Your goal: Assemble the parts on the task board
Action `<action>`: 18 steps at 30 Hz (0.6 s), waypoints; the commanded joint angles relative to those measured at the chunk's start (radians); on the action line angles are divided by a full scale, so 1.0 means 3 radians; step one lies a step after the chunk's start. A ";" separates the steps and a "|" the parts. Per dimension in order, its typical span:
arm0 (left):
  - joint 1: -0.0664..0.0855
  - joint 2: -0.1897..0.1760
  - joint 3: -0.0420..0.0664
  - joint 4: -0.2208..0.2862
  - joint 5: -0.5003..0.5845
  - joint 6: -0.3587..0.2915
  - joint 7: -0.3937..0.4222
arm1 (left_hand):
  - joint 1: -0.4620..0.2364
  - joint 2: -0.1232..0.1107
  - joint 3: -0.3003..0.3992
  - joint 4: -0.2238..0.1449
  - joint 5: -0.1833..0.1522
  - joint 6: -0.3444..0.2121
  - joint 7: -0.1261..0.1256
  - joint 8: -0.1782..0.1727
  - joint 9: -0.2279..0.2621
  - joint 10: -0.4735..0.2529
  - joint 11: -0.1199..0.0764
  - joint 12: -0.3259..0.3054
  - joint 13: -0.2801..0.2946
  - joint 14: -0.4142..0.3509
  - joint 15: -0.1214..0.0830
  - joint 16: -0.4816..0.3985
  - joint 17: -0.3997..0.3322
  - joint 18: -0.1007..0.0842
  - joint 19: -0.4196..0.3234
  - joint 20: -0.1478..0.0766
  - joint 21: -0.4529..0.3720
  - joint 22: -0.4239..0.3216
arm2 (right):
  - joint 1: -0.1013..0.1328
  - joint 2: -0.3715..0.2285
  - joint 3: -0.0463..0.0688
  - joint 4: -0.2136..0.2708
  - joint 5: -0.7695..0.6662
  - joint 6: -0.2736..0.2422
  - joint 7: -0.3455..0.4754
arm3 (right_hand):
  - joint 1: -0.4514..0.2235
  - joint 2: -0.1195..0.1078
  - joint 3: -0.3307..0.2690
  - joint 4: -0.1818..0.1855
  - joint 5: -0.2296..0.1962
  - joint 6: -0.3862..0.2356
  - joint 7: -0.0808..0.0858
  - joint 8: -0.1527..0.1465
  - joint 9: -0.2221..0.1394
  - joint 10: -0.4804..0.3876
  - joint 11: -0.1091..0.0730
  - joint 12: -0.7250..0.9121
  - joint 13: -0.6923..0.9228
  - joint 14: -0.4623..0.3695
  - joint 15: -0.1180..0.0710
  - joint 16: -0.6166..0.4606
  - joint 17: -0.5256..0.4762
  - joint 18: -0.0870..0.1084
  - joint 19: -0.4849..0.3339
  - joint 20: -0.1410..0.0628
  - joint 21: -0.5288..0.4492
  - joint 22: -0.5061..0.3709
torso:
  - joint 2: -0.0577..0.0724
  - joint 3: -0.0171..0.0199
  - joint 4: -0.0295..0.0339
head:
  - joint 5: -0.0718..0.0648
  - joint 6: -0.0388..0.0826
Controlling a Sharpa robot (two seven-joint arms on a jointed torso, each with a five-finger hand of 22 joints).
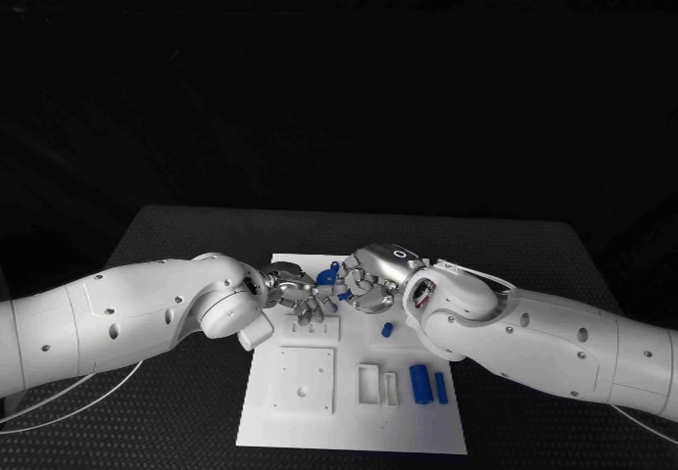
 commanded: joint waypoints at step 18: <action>0.0001 0.0019 0.0001 0.0008 0.0215 -0.0095 0.0214 | 0.0556 0.0181 -0.0250 -0.0022 0.1470 0.0041 0.0004 0.0114 -0.0112 0.0041 0.0001 -0.0155 -0.0124 -0.0057 0.0028 -0.0018 0.0007 -0.0017 -0.0087 -0.0270 -0.0004 0.0005 | -0.0001 0.0036 0.0001 0.0022 0.0047 0.0048 0.0022 | -0.0040 0.0009 0.0019 -0.0002 0.0032 0.0253 0.0223 0.0021 0.0006 0.0019 0.0007 -0.0011 -0.0002 0.0018 0.0006 0.0022 -0.0006 0.0019 0.0024 0.0003 0.0019 0.0035 | 0.0000 0.0001 0.0006 | -0.0005 -0.0009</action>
